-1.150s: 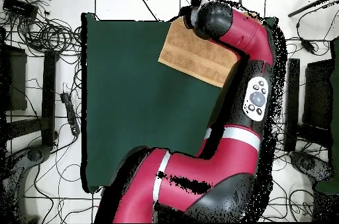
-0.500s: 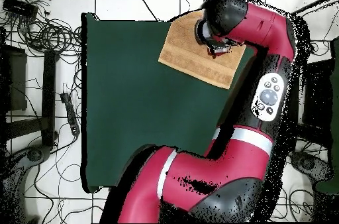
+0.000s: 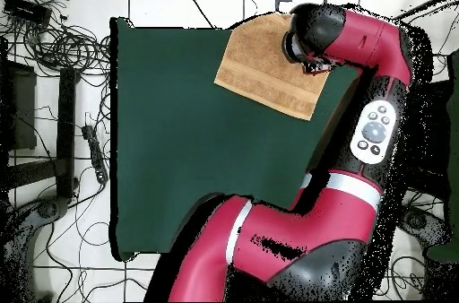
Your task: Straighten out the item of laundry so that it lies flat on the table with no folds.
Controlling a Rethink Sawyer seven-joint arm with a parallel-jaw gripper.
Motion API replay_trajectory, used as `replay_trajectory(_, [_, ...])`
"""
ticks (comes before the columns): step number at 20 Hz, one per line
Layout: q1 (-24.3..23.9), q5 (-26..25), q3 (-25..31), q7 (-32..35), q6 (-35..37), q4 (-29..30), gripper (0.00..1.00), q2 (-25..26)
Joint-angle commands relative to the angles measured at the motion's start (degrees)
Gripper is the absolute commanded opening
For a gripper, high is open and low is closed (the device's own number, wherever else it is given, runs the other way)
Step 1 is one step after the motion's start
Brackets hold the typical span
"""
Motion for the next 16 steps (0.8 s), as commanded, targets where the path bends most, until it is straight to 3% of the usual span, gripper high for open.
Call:
replay_trajectory(1, [0.64, -0.75, 4.81, 3.26, -3.04, 4.34, 1.00, 5.51])
replay_trajectory(8, [1.01, 1.60, 7.28, 4.64, -2.64, 8.00, 1.00, 5.39])
replay_trajectory(16, [2.00, 0.68, 6.63, 4.59, -2.59, 12.29, 1.00, 3.06])
